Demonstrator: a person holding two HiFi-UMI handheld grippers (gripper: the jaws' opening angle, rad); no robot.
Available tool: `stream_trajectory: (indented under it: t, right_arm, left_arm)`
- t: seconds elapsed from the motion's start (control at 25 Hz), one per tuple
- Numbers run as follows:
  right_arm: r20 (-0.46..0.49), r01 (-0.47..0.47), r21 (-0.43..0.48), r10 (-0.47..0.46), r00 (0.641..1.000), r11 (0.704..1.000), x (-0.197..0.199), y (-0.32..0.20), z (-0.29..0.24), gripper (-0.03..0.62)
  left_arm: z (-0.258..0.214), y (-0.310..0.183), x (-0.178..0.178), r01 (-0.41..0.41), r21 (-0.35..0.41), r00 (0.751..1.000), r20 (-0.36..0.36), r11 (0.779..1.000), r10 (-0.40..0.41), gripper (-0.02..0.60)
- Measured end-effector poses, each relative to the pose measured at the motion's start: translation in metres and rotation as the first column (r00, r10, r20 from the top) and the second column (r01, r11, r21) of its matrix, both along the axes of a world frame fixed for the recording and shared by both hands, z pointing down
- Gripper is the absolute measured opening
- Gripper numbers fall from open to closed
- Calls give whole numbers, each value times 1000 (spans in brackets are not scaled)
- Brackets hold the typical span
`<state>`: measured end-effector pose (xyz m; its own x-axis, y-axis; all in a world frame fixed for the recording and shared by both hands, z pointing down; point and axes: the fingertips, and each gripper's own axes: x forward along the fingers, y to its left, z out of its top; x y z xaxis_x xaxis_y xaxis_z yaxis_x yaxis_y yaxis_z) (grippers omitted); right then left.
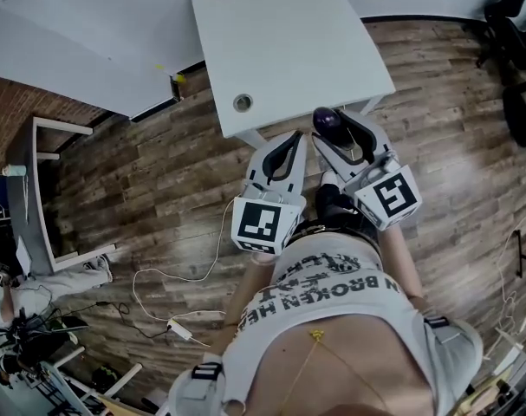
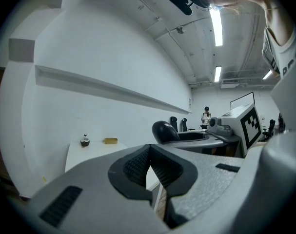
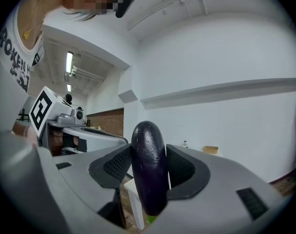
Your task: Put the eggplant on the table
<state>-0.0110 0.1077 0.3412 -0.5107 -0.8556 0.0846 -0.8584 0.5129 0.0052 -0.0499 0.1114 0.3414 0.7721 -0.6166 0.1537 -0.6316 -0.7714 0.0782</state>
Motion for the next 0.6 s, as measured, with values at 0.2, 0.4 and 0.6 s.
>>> stream_trajectory:
  t: [0.2,0.4,0.6]
  right_arm:
    - [2,36,9,-36,999,999,19,-31,-4,221]
    - [8,68,14,-68,998,998,42,-55,-6,221]
    - [11,101,19,-101,995,995,62,-73,-7,221]
  left_arm:
    - [1,-29,18,40,-9,999,5,999,-40,6]
    - [2,-52,39,69,-11,997,15,998,-69,6]
    - [0,-70,64,86,-6,996,4,996,-86,6]
